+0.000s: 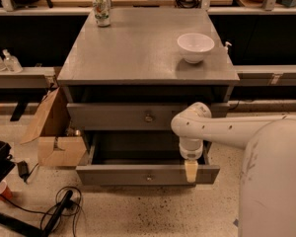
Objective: Open middle drawer
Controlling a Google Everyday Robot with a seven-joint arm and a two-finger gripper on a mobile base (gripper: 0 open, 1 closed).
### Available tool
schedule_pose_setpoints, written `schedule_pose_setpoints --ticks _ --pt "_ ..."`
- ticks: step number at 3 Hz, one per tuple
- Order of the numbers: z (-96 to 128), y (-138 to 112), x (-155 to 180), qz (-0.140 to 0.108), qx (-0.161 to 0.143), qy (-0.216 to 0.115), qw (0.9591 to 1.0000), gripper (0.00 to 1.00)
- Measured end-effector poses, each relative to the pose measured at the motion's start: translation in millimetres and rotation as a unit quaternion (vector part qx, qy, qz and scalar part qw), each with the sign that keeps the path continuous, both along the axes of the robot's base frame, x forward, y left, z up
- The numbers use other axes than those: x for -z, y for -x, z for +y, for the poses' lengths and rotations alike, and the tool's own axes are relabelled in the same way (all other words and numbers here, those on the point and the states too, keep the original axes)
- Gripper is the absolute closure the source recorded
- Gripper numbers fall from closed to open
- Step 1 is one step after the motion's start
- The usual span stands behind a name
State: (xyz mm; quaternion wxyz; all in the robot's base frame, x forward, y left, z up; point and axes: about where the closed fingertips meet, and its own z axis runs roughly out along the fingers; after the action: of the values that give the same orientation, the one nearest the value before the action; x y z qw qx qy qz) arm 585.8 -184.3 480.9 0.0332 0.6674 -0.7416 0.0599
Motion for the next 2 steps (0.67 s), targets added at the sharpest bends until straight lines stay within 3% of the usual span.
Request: schedule_pose_setpoints --ticks 2 --pt "-12 -18 -53 -0.04 -0.016 0.002 0.9991 0.67"
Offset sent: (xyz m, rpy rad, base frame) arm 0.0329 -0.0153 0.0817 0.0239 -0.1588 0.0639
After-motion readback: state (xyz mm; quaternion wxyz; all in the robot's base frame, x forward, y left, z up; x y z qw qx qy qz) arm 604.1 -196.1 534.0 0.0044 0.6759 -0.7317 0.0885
